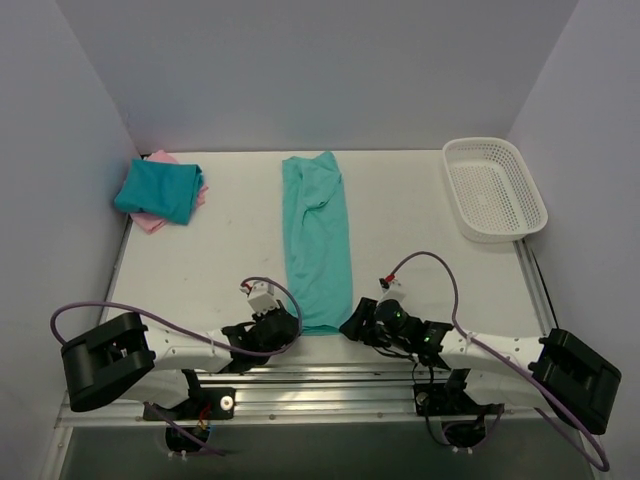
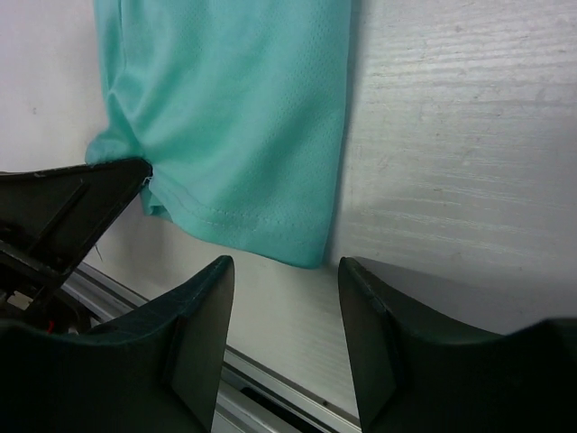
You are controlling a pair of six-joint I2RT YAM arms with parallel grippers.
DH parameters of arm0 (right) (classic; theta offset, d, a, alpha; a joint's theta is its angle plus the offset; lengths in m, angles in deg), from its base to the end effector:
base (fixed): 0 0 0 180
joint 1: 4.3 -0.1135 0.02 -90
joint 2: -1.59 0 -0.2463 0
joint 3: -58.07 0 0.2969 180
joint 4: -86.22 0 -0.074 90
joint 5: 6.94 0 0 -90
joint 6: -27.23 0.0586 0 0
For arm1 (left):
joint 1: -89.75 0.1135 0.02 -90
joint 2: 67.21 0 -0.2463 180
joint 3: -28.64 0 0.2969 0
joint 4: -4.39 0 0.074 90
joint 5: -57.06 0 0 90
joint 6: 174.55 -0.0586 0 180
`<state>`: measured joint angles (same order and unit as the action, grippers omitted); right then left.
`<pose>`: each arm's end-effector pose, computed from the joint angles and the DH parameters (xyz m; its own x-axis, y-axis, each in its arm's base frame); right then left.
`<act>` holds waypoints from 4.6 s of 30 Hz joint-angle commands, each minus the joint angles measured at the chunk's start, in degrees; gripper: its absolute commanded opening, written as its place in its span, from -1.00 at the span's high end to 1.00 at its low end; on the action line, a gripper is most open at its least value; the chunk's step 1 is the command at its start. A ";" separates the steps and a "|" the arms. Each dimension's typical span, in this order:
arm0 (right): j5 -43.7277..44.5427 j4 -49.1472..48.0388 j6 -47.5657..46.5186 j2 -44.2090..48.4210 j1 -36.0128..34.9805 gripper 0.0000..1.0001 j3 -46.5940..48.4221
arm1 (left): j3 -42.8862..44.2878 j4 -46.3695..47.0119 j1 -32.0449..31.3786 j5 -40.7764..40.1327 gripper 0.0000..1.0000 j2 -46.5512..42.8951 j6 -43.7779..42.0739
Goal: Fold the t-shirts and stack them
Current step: Fold the tshirt
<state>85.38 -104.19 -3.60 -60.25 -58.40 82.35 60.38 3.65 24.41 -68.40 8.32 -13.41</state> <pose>0.1527 0.2068 0.0892 -0.8140 0.3387 -0.4719 -0.1742 0.6326 0.7546 0.1392 -0.2217 0.0612 -0.6318 -0.4713 -0.6154 -0.0934 0.8345 -0.5431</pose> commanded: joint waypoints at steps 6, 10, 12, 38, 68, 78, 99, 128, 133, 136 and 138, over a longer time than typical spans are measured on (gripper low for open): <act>4.70 -2.46 0.85 -2.93 -0.74 0.19 0.82 | 0.67 -0.10 -0.40 -0.57 0.95 -1.87 -0.56; 5.23 -2.19 0.15 -3.46 -0.82 0.45 1.35 | -0.12 -0.28 -0.40 -0.92 0.95 -2.84 -0.29; 5.49 -2.28 -0.11 -4.33 -0.82 0.66 1.70 | -0.21 -0.28 -0.40 -0.84 0.95 -2.84 -0.21; 9.79 13.78 2.34 10.60 -7.49 1.00 -0.85 | 2.33 -3.88 -9.44 2.85 0.95 -0.56 -1.10; 22.90 29.09 -14.52 -5.30 -1.27 1.00 33.69 | 16.92 -32.37 6.88 -0.42 0.95 -31.76 -17.95; 23.87 28.22 -19.53 -18.30 2.69 1.00 45.29 | 23.07 -18.31 21.04 16.02 0.95 -17.01 -26.21; 15.96 26.99 -25.78 -38.43 14.55 1.00 61.11 | 40.04 -2.40 37.65 37.91 0.95 17.44 -29.74; 4.01 27.16 -28.42 -66.30 23.17 0.95 83.36 | 52.08 14.04 50.49 53.48 0.95 47.43 -24.99; 3.21 25.32 -29.21 -64.99 23.61 -0.86 82.65 | 53.22 16.06 51.45 56.38 0.18 49.19 -24.90; 4.09 25.14 -29.56 -62.80 24.05 -0.91 81.86 | 54.45 15.72 51.81 57.52 -0.91 48.66 -25.60; 4.35 25.05 -29.65 -61.56 24.22 -0.91 80.99 | 56.11 14.93 51.98 57.79 -0.88 47.87 -26.39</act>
<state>89.34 -79.97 -32.51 -126.22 -34.80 164.32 114.25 19.08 75.48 -11.55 56.56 -37.65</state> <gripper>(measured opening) 0.952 0.936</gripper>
